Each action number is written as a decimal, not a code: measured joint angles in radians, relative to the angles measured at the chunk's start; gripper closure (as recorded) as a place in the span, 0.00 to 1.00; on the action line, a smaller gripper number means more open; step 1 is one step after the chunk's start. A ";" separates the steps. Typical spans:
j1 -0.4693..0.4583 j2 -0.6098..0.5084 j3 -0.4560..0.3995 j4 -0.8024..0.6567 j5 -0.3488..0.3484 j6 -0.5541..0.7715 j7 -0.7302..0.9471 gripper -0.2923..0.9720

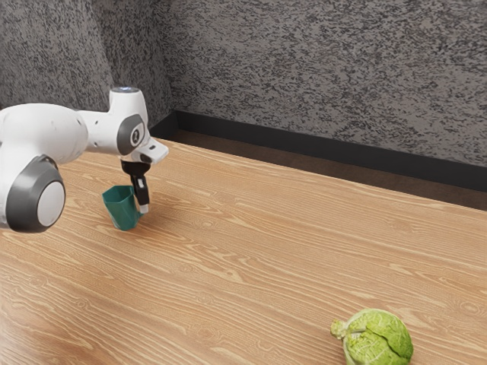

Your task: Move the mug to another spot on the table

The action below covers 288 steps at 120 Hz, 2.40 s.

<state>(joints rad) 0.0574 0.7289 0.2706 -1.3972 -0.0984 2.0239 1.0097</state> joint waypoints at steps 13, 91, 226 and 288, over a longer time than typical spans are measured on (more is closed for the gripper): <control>-0.005 0.000 0.001 0.002 0.002 -0.001 0.007 0.59; -0.193 -0.011 0.017 0.105 0.222 -0.329 -0.090 0.79; -0.272 0.071 -0.007 0.129 0.205 -0.347 -0.308 0.47; -0.292 -0.452 0.035 -0.187 0.025 -0.196 -0.414 0.27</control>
<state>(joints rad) -0.2347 0.2766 0.3056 -1.5837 -0.0730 1.8279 0.5961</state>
